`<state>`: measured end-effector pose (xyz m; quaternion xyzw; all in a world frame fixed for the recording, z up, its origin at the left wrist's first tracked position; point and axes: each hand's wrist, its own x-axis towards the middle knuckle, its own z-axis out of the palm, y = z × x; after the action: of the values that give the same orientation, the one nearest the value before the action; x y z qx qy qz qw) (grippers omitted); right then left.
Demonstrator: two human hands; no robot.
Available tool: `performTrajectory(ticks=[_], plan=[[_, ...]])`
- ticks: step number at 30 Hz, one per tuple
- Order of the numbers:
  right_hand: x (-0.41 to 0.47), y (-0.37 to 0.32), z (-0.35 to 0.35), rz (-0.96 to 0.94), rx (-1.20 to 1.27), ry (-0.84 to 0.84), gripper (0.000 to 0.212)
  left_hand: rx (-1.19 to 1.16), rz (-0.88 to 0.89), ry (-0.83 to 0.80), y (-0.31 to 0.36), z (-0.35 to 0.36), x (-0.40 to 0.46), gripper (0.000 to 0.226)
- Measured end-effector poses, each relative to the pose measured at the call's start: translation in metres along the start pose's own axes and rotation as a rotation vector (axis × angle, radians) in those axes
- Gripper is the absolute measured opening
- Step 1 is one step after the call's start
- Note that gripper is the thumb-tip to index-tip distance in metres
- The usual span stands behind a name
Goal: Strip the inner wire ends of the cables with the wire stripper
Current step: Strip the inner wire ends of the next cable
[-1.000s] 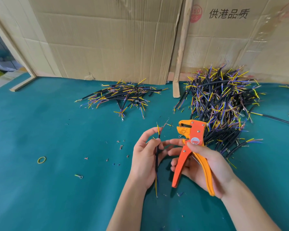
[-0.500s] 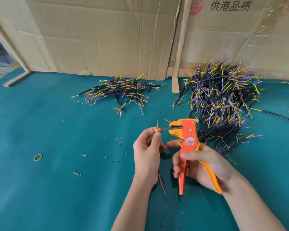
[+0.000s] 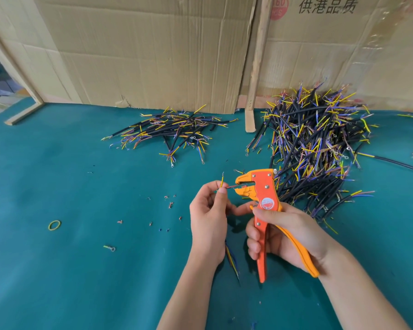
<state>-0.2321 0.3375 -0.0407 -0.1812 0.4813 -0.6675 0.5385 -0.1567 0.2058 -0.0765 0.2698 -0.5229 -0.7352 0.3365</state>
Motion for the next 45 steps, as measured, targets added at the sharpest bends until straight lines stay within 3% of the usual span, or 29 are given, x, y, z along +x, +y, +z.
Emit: performTrajectory(ticks=[29,40,45], plan=[[0.002,0.003,0.002,-0.013,-0.048,0.049,0.039,-0.040,-0.023,-0.053,0.002,-0.001,0.001,0.011],[0.001,0.007,0.003,-0.053,0.044,0.101,0.055,-0.019,0.012,-0.057,0.002,-0.002,0.000,0.011],[-0.013,-0.002,-0.009,-0.104,0.266,0.148,0.049,-0.155,-0.054,-0.005,0.005,-0.003,0.002,0.013]])
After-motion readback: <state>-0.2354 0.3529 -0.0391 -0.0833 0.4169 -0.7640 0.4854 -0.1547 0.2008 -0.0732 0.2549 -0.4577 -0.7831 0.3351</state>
